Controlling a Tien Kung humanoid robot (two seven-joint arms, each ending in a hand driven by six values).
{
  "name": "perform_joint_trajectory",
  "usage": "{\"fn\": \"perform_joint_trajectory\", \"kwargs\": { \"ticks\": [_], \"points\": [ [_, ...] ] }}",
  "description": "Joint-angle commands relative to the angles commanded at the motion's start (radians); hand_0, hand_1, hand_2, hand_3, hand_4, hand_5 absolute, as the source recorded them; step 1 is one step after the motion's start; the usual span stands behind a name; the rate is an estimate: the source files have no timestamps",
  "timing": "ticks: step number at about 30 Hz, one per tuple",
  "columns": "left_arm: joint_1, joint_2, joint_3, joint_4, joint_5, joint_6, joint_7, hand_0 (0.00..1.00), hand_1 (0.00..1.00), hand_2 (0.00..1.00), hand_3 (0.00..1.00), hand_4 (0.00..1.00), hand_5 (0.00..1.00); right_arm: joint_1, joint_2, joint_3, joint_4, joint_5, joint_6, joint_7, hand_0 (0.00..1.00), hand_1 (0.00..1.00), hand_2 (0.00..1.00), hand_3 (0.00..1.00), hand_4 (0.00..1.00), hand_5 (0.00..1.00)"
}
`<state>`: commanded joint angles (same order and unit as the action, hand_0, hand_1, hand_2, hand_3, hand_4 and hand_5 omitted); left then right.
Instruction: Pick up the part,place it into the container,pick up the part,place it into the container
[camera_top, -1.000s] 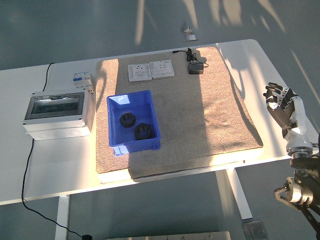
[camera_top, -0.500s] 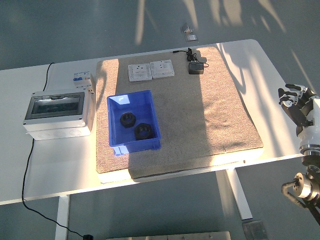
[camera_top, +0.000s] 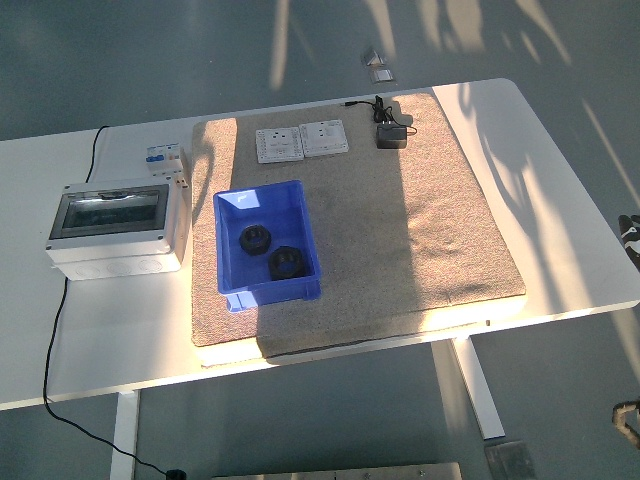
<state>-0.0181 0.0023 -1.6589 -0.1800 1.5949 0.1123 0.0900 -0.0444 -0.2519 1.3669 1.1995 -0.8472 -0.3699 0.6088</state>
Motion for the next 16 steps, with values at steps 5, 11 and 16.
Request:
{"fn": "perform_joint_trajectory", "kwargs": {
  "ticks": [5,11,16],
  "points": [
    [0.002,-0.001,0.0,0.0,0.006,-0.003,0.002,0.677,0.662,0.65,0.757,0.762,0.823,-0.006,0.025,0.018,-0.017,0.013,0.008,0.014,0.671,0.378,0.545,0.553,0.795,0.284],
    [0.005,-0.002,0.017,0.0,-0.013,-0.006,-0.004,0.678,0.665,0.652,0.758,0.76,0.827,-0.05,-0.047,0.001,-0.03,0.045,0.006,0.019,0.678,0.375,0.545,0.551,0.793,0.31],
    [0.024,-0.002,0.043,0.0,-0.095,0.016,-0.035,0.678,0.668,0.666,0.758,0.759,0.826,-0.118,-0.06,-0.026,-0.031,0.114,0.003,0.037,0.679,0.378,0.551,0.556,0.793,0.309]
  ]
}}
